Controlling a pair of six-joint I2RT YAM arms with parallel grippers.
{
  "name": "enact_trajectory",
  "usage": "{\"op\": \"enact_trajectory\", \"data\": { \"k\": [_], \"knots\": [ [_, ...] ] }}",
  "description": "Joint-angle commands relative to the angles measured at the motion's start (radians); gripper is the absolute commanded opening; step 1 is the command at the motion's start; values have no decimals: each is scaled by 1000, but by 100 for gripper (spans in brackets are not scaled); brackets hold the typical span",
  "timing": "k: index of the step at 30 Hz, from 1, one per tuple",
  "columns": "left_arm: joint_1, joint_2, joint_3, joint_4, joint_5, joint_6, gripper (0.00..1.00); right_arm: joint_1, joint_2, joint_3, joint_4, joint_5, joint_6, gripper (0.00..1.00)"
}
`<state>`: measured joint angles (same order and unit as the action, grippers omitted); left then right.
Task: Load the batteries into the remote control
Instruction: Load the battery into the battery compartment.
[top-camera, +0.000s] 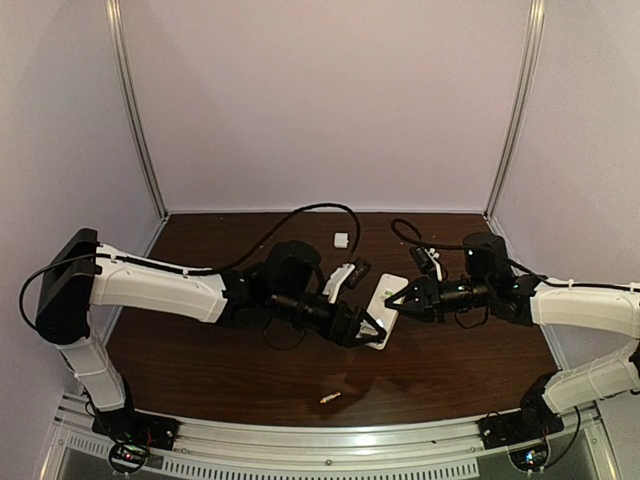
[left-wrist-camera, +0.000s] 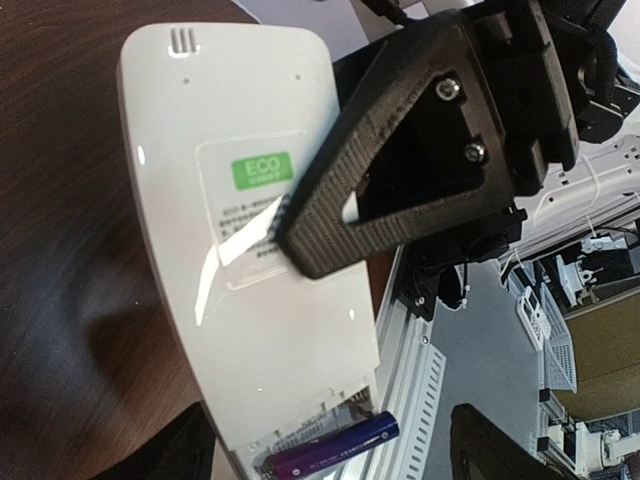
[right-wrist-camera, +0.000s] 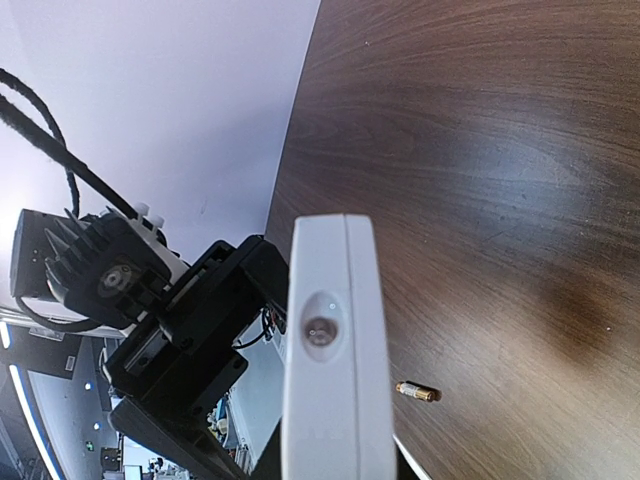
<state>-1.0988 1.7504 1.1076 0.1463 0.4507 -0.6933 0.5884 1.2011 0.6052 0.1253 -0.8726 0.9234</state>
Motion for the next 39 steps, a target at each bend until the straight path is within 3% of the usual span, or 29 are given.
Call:
{"op": "enact_trajectory", "data": {
  "k": [1,7,30,39],
  "knots": [
    [-4,29,27,-11,17,12,83,-3,-3,30,28,6,0,0],
    [-9,40,32,-16,20,20,81,-4,-4,28,28,7,0,0],
    [3,55,-36,86,94,-51,54,-4,-39,34,60,-25,1,0],
    [5,58,-46,102,104,-60,49,-4,-58,30,71,-35,2,0]
  ]
}}
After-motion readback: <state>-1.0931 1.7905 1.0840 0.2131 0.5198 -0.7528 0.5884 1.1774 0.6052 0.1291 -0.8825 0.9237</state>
